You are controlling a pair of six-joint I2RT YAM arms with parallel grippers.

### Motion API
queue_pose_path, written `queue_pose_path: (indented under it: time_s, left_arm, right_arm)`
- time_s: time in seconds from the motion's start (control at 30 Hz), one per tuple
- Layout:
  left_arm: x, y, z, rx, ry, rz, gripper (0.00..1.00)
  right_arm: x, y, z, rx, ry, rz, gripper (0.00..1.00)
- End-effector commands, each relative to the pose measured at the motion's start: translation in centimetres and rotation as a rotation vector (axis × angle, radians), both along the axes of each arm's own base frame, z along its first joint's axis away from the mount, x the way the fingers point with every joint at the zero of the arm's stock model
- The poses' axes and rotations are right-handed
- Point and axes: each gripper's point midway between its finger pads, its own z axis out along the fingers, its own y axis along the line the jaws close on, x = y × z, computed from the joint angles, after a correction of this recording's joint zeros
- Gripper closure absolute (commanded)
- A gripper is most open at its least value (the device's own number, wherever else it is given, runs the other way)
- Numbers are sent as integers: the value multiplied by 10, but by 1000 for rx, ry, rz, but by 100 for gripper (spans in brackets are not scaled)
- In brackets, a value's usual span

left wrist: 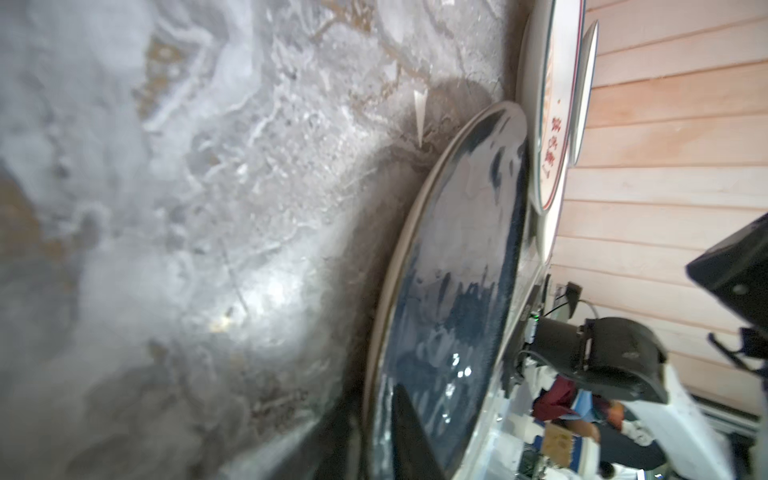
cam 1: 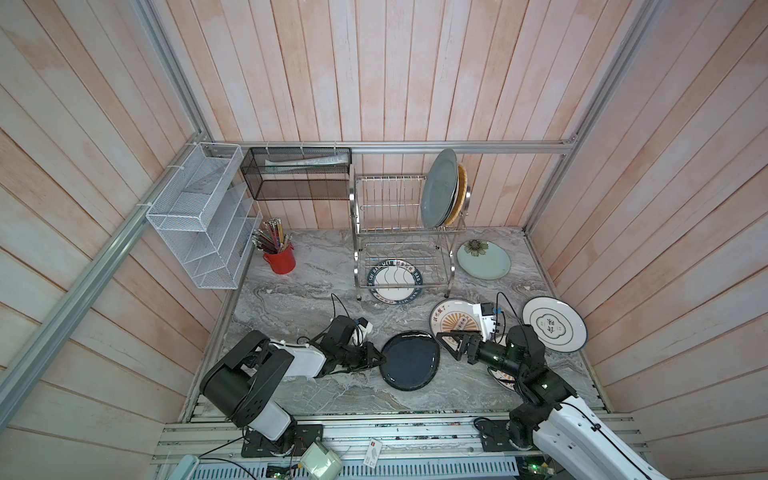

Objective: Load the plates into the dish rack
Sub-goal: 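Move both grippers to opposite edges of the dark navy plate, then grip the navy plate edges with both grippers and tilt it upright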

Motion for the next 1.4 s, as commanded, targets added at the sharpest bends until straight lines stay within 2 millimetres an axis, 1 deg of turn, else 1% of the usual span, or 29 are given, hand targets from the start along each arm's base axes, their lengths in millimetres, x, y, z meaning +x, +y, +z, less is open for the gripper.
queue_pose_path:
  time_s: [0.0, 0.03, 0.13, 0.23, 0.4, 0.5, 0.57, 0.67, 0.77, 0.93, 1.03, 1.17, 1.23, 1.37]
  left_arm:
    - [-18, 21, -36, 103, 89, 37, 96]
    - [-18, 19, -33, 87, 85, 37, 100]
    - [-16, 17, -20, 45, 69, 58, 100]
    - [-9, 18, 2, -11, 43, 113, 100]
    - [11, 28, 42, -66, -45, 239, 100]
    - [21, 34, 62, -121, -66, 311, 100]
    - [24, 35, 73, -153, -87, 332, 100]
    - [25, 39, 84, -182, -102, 360, 100]
    - [25, 45, 93, -217, -109, 390, 100]
    - [25, 53, 110, -272, -136, 445, 100]
    - [25, 55, 120, -297, -159, 458, 100]
    - [26, 57, 132, -321, -188, 465, 100]
    - [26, 57, 135, -325, -193, 466, 100]
    - [27, 56, 139, -331, -200, 465, 100]
  right_arm:
    - [5, -1, 4, 20, -8, -21, 2]
    - [6, 0, 6, 23, -12, -21, 2]
    - [10, -1, 13, 32, -29, -35, 2]
    - [14, 0, 20, 47, -46, -45, 2]
    - [26, 0, 32, 23, -67, -72, 2]
    - [34, 3, 42, 3, -81, -75, 2]
    - [37, 3, 47, -10, -96, -78, 2]
    - [40, 3, 51, -20, -110, -82, 2]
    - [43, 5, 47, -26, -101, -78, 2]
    - [45, 6, 25, -19, -25, -86, 2]
    - [47, 7, 13, 43, 35, -116, 2]
    - [43, 28, -2, 77, 98, -62, 4]
    - [40, 42, -4, 94, 114, -31, 5]
    - [38, 62, -12, 116, 181, -24, 10]
